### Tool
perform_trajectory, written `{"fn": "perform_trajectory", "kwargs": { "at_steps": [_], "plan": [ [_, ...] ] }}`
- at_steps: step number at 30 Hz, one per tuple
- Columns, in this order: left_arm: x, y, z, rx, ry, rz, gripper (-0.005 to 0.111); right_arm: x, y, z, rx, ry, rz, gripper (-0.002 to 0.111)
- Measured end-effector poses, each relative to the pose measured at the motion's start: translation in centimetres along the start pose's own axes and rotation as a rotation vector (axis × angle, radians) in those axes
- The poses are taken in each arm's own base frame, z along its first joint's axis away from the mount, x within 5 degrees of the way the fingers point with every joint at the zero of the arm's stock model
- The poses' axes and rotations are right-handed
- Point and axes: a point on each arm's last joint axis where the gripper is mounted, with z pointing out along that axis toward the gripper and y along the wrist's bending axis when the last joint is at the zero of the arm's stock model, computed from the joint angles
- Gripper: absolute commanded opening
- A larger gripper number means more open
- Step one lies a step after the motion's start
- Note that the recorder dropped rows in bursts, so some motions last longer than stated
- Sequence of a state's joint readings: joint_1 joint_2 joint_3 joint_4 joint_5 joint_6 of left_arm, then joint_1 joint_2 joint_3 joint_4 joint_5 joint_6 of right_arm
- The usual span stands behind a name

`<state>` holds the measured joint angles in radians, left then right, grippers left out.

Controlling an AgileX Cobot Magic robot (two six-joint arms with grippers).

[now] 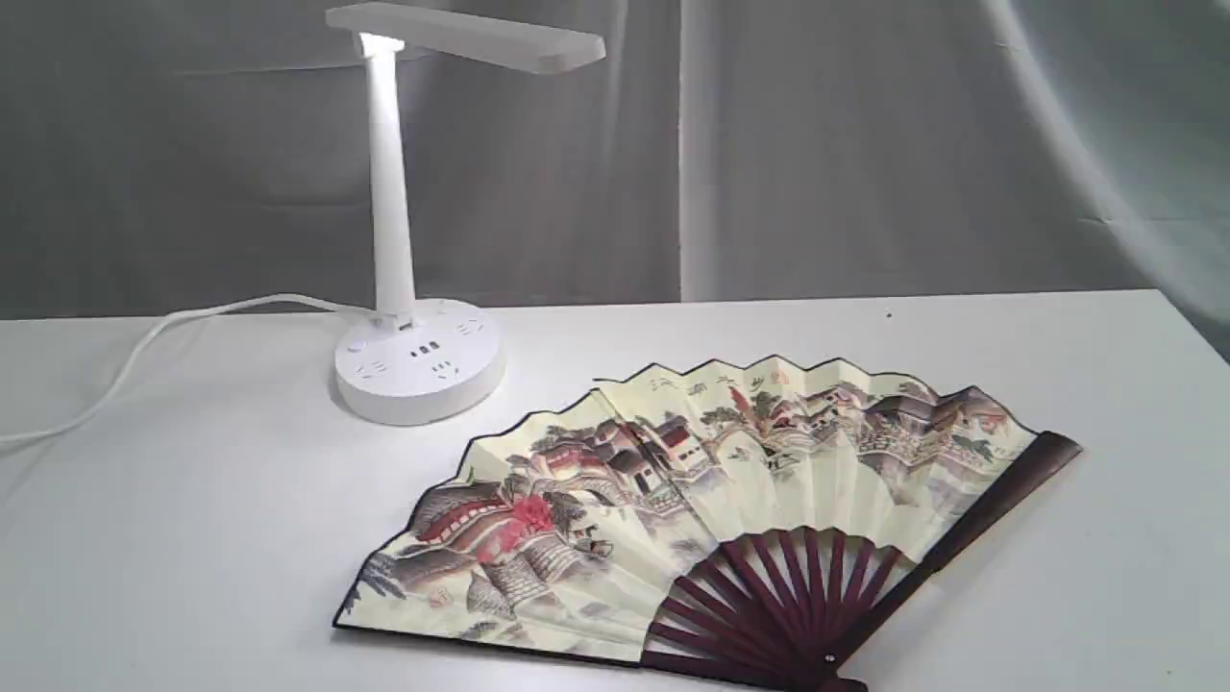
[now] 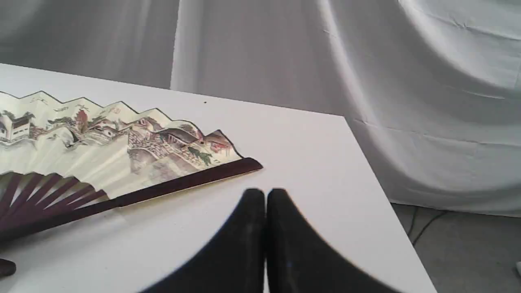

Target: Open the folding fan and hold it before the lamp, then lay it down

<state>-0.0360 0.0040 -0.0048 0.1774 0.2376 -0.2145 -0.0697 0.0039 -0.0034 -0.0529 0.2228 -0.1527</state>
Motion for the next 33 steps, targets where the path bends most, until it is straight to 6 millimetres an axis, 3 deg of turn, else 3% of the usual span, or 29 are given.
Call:
{"fn": "perform_trajectory", "kwargs": {
  "at_steps": [21,33],
  "plan": [
    [0.02,-0.01,0.0,0.001,0.002,0.0,0.0,0.02,0.0,0.0,0.0,0.002,0.0,0.0],
    [0.02,-0.29,0.0,0.032,0.001,0.084,0.0,0.04,0.01,0.0,-0.001,0.004,0.0,0.0]
  ]
}}
